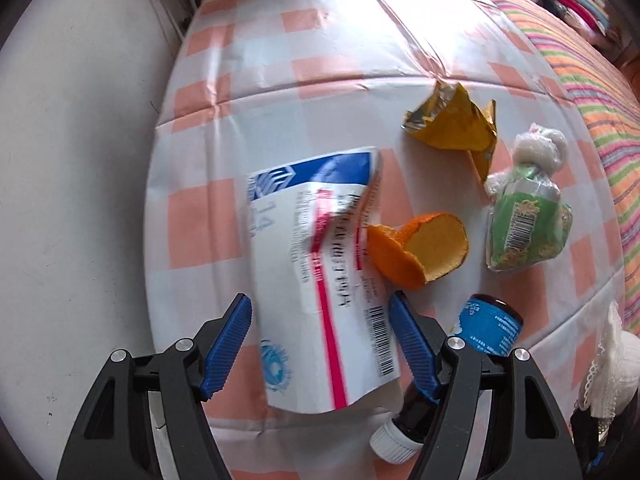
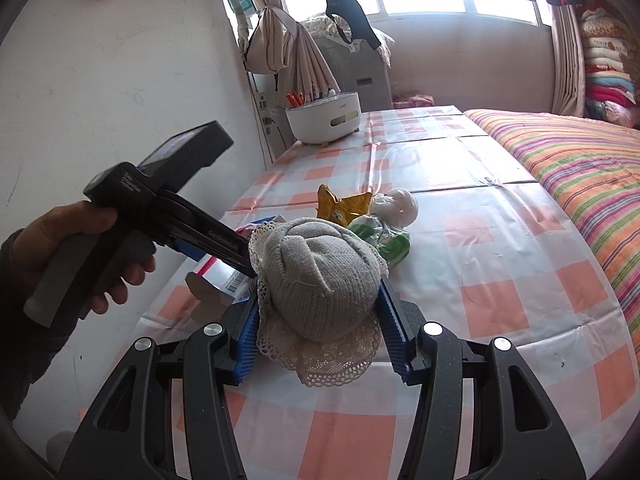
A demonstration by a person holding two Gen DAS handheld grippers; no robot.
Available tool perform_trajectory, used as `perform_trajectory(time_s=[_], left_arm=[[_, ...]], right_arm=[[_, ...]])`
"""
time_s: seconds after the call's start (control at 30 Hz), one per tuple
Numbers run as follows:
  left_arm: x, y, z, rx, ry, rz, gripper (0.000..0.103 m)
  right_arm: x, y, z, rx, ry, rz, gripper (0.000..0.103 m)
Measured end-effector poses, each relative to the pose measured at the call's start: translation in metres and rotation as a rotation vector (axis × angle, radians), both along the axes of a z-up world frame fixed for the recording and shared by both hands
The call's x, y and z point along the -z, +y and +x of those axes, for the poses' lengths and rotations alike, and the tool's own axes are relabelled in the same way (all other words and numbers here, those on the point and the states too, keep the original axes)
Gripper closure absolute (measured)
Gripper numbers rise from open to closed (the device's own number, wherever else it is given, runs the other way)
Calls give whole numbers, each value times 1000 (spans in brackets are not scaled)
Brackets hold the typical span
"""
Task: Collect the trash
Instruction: 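Grasp the white medicine box with the left tool while the right holds the lace ball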
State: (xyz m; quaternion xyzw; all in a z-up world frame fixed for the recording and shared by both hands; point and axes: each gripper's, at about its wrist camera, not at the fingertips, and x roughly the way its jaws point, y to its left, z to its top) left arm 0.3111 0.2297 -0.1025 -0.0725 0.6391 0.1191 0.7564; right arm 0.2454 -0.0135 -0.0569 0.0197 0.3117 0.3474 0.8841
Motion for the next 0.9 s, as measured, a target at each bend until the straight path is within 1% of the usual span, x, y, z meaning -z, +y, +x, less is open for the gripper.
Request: perform_trajectory(time_s=[0.1, 0.33, 0.4, 0.5, 0.57, 0.6, 0.73, 0.77, 0.9], left_arm=[[3, -2, 6, 6, 2, 11, 33], [20, -1, 16, 15, 28, -3, 32], [20, 3, 17, 18, 1, -9, 32], [19, 6, 19, 15, -38, -11, 35], [17, 9, 14, 11, -64, -10, 40], [17, 10, 13, 5, -74, -8, 40], [11, 8, 0, -7, -125, 42, 41], [7, 12, 0, -15, -136, 46, 41], [-5, 14, -24, -10, -180, 65, 41]], right_arm=[[0, -3, 1, 0, 10, 18, 52], [-2, -7, 2, -2, 10, 39, 52], [-3, -6, 2, -2, 11, 41, 52], [-3, -7, 0, -1, 11, 47, 52], [-4, -8, 0, -1, 10, 50, 52], [-4, -8, -1, 1, 9, 52, 52], [-7, -10, -2, 4, -1, 63, 52], [-7, -10, -3, 5, -2, 63, 52], [-10, -11, -6, 8, -14, 69, 52]])
